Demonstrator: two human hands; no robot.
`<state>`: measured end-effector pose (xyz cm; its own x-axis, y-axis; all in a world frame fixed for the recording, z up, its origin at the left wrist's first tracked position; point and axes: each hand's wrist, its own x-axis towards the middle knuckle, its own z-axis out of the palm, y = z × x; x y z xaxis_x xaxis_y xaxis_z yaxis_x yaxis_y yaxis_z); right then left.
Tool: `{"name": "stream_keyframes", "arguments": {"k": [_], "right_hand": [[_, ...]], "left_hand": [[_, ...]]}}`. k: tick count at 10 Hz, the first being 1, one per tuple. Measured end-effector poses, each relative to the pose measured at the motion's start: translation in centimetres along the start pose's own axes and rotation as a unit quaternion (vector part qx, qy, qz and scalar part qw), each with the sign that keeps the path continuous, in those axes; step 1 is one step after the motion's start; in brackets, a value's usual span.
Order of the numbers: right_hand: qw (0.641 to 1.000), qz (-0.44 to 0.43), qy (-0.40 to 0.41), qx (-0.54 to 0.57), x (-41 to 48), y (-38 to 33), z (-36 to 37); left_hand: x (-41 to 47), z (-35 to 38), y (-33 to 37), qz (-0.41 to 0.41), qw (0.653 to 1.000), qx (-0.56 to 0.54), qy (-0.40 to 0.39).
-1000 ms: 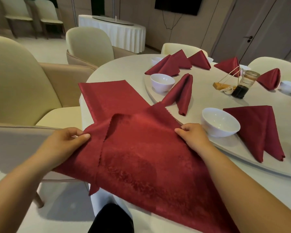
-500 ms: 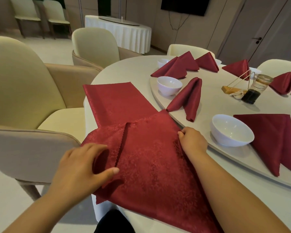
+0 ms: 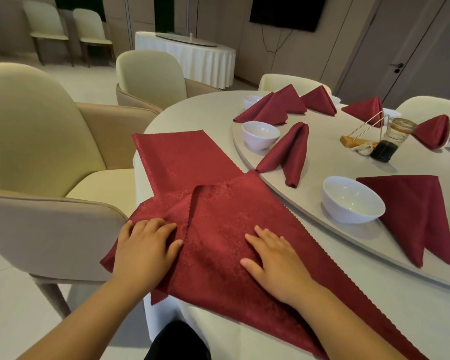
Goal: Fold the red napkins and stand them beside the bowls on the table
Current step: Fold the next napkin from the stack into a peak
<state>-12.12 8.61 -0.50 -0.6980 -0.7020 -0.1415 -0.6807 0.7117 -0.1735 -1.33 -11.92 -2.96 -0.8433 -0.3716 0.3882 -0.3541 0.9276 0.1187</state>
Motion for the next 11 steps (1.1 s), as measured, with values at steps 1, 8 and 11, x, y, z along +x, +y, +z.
{"name": "stream_keyframes", "arguments": {"k": [1, 8, 11], "right_hand": [[1.000, 0.009, -0.006, -0.013, 0.3, 0.6, 0.6], [0.999, 0.004, 0.036, 0.025, 0.1, 0.5, 0.7], [0.999, 0.007, 0.034, 0.030, 0.1, 0.4, 0.6]], "left_hand": [[-0.1, 0.1, 0.2, 0.001, 1.000, -0.015, 0.014], [-6.9, 1.3, 1.4, -0.107, 0.957, -0.250, 0.100], [-6.0, 0.4, 0.6, 0.099, 0.926, -0.357, 0.069]]}}
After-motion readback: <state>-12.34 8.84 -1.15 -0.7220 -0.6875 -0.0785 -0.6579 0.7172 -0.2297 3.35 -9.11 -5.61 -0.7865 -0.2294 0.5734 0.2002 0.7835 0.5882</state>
